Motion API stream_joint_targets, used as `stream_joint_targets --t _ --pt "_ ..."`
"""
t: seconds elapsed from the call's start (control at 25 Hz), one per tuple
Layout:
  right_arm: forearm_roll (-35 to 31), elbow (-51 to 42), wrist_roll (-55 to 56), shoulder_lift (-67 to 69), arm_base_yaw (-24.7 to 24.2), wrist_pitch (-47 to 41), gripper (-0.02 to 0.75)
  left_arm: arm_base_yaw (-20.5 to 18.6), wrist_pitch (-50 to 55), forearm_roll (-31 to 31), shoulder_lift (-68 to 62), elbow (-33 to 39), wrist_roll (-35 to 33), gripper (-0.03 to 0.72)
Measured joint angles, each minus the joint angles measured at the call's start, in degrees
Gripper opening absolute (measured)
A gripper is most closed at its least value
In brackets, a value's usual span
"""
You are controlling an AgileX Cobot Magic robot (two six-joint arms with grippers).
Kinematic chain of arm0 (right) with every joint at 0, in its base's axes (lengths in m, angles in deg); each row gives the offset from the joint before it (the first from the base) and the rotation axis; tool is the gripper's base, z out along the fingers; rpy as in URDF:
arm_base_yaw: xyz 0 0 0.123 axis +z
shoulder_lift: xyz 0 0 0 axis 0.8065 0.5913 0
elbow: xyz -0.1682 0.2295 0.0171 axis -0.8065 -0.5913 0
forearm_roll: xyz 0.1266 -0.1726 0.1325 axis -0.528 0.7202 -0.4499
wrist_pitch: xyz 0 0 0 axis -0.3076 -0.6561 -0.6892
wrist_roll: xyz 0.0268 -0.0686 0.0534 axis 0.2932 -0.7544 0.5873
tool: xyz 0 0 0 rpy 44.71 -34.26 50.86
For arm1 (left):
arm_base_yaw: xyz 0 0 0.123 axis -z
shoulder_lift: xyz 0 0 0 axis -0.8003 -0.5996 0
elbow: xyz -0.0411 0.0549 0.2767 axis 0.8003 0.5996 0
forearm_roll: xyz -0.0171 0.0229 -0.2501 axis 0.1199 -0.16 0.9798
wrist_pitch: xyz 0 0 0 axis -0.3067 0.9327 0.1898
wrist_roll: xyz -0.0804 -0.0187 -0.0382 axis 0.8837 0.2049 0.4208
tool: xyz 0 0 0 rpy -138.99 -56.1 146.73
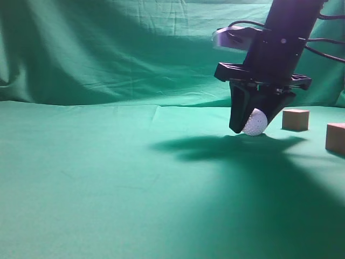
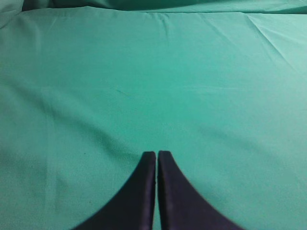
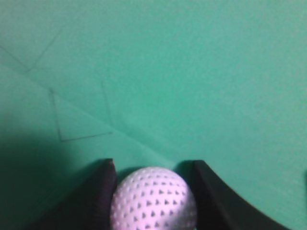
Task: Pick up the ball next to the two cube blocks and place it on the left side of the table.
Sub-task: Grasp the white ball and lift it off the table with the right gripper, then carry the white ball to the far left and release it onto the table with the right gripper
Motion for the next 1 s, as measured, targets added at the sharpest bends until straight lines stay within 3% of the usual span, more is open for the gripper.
stream_joint_targets --t 0.16,0.32,0.68,1.0 --pt "-0.58 4.33 -0.08 0.17 0.17 -3.88 0.307 0.00 0.00 0.00 0.00 0.00 0.00 0.000" --pt "-3.04 13.46 -0.08 0.29 3.71 -5.34 0.307 0.00 0.00 0.00 0.00 0.00 0.00 0.000" --pt "-8.03 37.79 -0.13 13.77 19.66 5.17 0.307 0.00 0.00 0.00 0.00 0.00 0.00 0.000" --pt "-8.45 54.69 -0.63 32.85 28.61 18.17 0.307 0.00 0.00 0.00 0.00 0.00 0.00 0.000"
